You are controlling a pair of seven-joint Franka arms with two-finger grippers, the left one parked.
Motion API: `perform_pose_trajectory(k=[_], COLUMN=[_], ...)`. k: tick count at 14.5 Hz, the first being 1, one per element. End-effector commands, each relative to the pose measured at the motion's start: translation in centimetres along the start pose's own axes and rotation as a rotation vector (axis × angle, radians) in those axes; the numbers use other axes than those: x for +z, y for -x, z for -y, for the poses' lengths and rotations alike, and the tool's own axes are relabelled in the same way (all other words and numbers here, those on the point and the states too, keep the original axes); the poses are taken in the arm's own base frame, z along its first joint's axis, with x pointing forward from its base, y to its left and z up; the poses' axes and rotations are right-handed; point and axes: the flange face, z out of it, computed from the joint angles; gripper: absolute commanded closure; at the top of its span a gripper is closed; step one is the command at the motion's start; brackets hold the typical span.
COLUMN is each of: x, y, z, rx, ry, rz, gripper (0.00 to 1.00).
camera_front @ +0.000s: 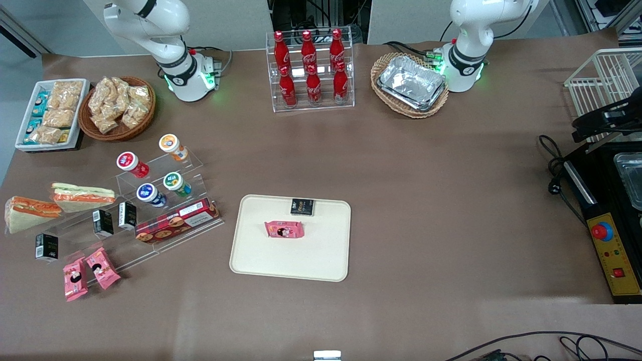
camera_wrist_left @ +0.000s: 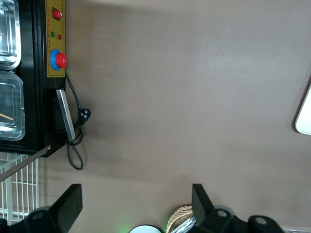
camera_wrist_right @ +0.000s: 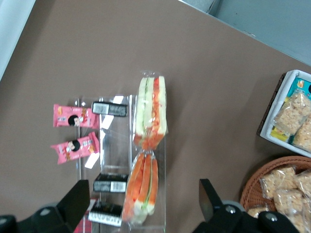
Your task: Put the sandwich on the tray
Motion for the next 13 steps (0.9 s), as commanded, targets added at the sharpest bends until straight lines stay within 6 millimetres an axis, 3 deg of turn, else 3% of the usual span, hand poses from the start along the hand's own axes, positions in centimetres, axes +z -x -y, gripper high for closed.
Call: perform_pose_trajectory(k=[1, 5, 13], x=[2.8, 5.9, 10.4], y=[-3.0, -5.5, -6.0], z=[-0.9, -1.7, -0.1], rx=[0.048, 0.085, 0.124], ry=[-0.014, -0.061, -0.101], rz=[-0.018, -0.012, 0.027], gripper=[0.00, 0.00, 0.00])
